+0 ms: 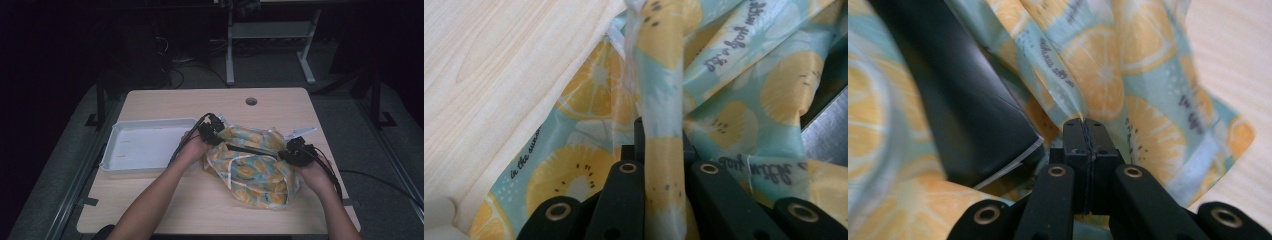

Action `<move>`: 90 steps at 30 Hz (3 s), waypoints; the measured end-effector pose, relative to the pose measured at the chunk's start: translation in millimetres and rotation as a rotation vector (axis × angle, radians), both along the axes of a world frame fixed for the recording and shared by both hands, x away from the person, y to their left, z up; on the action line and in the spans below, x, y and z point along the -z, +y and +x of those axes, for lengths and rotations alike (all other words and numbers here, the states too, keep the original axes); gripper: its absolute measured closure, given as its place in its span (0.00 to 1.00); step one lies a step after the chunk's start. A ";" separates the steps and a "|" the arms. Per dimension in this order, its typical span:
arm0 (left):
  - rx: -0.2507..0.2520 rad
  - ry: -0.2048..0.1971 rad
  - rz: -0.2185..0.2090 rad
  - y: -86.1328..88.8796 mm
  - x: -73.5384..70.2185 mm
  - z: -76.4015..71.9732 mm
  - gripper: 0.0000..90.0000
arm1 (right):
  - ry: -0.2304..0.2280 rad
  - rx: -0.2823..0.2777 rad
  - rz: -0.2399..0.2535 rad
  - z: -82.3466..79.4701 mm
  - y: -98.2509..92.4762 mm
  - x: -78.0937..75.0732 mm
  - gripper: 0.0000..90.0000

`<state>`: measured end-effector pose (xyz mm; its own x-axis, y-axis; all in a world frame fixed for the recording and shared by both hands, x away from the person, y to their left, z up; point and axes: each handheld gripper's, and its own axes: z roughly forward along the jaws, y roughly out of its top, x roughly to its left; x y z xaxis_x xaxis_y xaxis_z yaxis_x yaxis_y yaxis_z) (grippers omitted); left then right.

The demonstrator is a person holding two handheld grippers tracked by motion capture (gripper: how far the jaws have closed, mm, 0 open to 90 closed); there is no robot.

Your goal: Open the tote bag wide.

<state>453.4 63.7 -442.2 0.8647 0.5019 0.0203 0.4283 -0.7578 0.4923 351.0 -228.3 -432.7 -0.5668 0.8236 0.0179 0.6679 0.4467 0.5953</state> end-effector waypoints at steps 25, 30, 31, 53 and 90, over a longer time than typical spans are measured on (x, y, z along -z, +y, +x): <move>0.002 0.003 0.004 -1.5 0.2 -0.7 0.97 | -0.095 -0.099 0.181 -29.6 -5.2 -56.7 0.68; 0.001 0.004 0.000 -1.4 0.3 -1.0 0.97 | -0.040 -0.214 0.164 -32.1 16.3 -50.4 0.81; 0.001 0.006 0.002 -1.1 -0.3 -1.0 0.97 | -0.035 -0.238 0.150 -32.6 19.6 -47.7 0.91; 0.000 0.002 -0.005 -1.0 -0.1 -2.0 0.97 | -0.095 -0.233 0.123 -38.9 15.3 -42.4 0.57; 0.001 0.084 -0.253 20.2 -65.4 -19.9 0.55 | 0.079 -0.417 0.078 -51.6 45.6 -10.9 0.99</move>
<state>433.5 83.9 -376.9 0.8585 0.4810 -0.1779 0.4752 -0.6156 0.6287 299.4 -182.7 -421.8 -0.8452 0.5189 0.1277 0.4847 0.6439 0.5920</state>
